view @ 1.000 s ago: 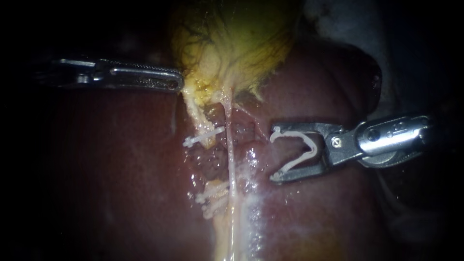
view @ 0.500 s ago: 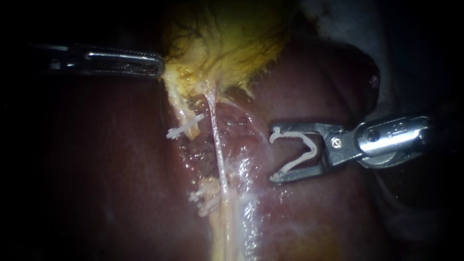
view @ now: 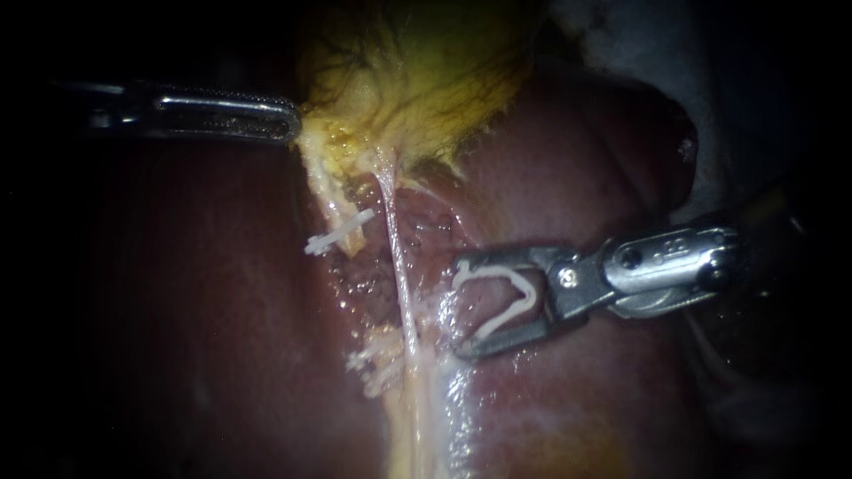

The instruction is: Clipping first clip right tube

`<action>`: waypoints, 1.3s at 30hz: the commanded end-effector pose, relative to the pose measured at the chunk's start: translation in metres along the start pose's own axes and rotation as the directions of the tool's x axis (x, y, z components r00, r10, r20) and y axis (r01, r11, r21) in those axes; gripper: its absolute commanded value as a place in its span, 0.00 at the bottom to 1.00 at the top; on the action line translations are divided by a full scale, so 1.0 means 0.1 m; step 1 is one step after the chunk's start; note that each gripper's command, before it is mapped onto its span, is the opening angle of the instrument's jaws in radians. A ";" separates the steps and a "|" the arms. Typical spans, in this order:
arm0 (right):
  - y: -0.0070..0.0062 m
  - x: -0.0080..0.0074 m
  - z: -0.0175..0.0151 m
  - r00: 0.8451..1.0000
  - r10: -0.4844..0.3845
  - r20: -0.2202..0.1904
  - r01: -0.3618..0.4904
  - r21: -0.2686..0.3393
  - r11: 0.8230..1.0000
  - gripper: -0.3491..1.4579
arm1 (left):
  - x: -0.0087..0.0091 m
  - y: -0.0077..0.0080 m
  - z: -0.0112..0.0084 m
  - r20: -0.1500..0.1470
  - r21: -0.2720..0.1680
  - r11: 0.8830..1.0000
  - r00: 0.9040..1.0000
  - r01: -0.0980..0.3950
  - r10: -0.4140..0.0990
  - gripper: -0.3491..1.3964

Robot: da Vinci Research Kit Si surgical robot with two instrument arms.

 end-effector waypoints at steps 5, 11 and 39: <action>0.007 -0.011 0.023 0.999 0.051 0.006 -0.051 0.033 0.998 0.51 | 0.000 0.000 0.000 0.000 0.000 1.000 1.000 0.000 0.000 0.00; 0.012 -0.023 0.044 0.997 0.078 0.025 -0.080 0.071 0.994 0.51 | 0.001 0.000 0.000 0.000 0.000 1.000 1.000 0.000 0.000 0.00; 0.016 -0.008 0.072 0.881 0.437 -0.181 -0.291 0.519 0.803 0.48 | 0.001 -0.001 0.000 0.000 -0.001 1.000 1.000 -0.001 0.001 0.00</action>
